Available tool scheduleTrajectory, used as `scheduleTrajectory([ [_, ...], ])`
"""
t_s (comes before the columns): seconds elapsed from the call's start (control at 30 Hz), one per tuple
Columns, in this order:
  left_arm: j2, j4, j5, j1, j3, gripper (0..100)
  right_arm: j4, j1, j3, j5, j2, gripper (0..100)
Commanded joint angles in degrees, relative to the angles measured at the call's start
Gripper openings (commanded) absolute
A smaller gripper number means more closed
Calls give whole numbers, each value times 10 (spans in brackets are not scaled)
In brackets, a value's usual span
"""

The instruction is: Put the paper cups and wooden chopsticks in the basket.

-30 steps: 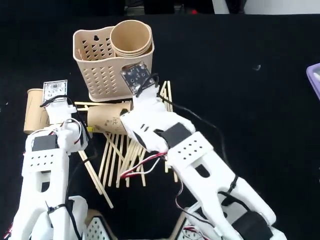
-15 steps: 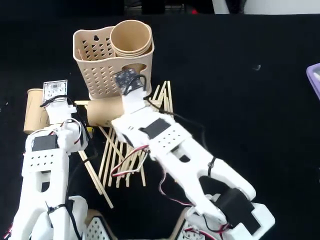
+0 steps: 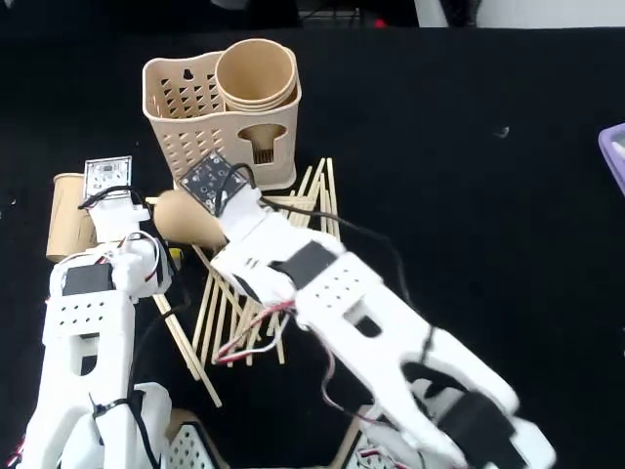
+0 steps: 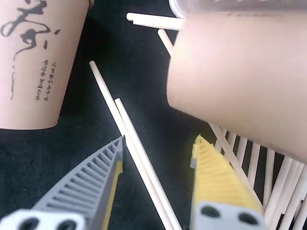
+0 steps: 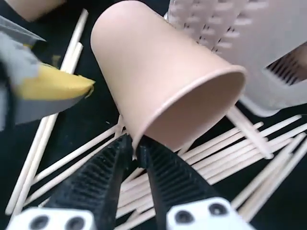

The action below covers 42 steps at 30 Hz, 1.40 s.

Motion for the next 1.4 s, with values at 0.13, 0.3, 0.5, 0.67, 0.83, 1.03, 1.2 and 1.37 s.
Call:
scheduleTrajectory([
  [0.13, -12, -1, -2, 5, -5, 231, 132, 33, -51, 104, -198, 11],
  [0.3, -12, -1, -1, 5, -5, 231, 236, 112, -169, 174, -275, 11],
  [0.5, -12, -1, -1, 5, -5, 231, 316, 127, -359, 251, -228, 11],
  [0.67, -12, -1, -1, 5, -5, 231, 327, 160, -491, 318, -103, 11],
  [0.83, -12, -1, -2, 5, -5, 231, 355, 208, -649, 372, 33, 11],
  [1.03, -12, -1, -3, 5, -5, 231, 459, 214, -848, 427, 189, 11],
  [1.2, -12, -1, -4, 5, -5, 231, 499, 214, -995, 438, 302, 11],
  [1.37, -12, -1, -4, 5, -5, 231, 505, 218, -1091, 453, 387, 11],
])
